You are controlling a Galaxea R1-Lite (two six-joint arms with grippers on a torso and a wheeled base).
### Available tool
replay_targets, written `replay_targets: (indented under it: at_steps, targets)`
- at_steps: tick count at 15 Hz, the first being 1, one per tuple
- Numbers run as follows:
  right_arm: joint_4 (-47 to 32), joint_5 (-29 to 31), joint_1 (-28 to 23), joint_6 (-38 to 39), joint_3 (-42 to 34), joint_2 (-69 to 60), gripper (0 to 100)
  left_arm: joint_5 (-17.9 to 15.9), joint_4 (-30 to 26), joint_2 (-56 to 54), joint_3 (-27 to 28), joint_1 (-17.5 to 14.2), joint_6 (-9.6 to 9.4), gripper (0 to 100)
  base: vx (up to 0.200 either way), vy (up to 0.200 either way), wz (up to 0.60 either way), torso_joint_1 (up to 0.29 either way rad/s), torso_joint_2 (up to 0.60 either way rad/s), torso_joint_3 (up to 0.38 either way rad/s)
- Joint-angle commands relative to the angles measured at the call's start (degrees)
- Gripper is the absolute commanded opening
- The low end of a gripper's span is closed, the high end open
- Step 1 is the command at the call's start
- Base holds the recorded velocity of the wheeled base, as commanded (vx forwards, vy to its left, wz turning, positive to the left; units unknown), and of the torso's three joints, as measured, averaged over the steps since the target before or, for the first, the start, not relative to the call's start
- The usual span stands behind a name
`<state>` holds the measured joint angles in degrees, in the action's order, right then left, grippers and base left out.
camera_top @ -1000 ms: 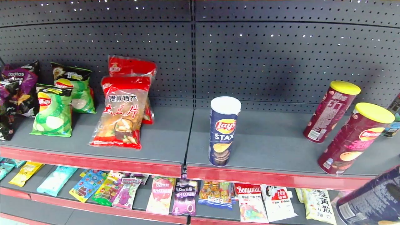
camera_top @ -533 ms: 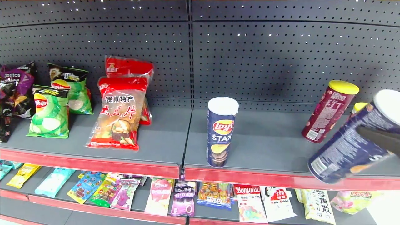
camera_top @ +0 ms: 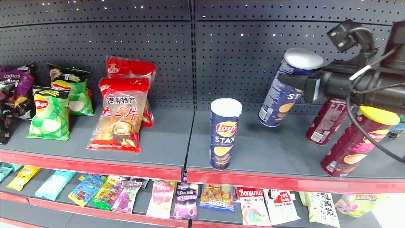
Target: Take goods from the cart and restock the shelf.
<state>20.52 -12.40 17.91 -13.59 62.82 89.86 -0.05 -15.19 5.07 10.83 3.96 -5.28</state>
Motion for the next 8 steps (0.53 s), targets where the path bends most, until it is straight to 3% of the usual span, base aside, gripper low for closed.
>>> replay_targets:
  at_steps: [1,8]
  targets:
    - [0.3,0.0,0.8,0.1,5.9,10.1,0,0.0,0.0,0.2,0.0,0.0,0.01,100,0.0,0.0,0.0,0.0,0.0,0.0]
    - [0.2,0.8,5.8,3.0,14.5,20.0,0,0.1,0.0,0.2,-0.5,0.0,0.01,100,0.0,0.0,0.0,0.0,0.0,0.0]
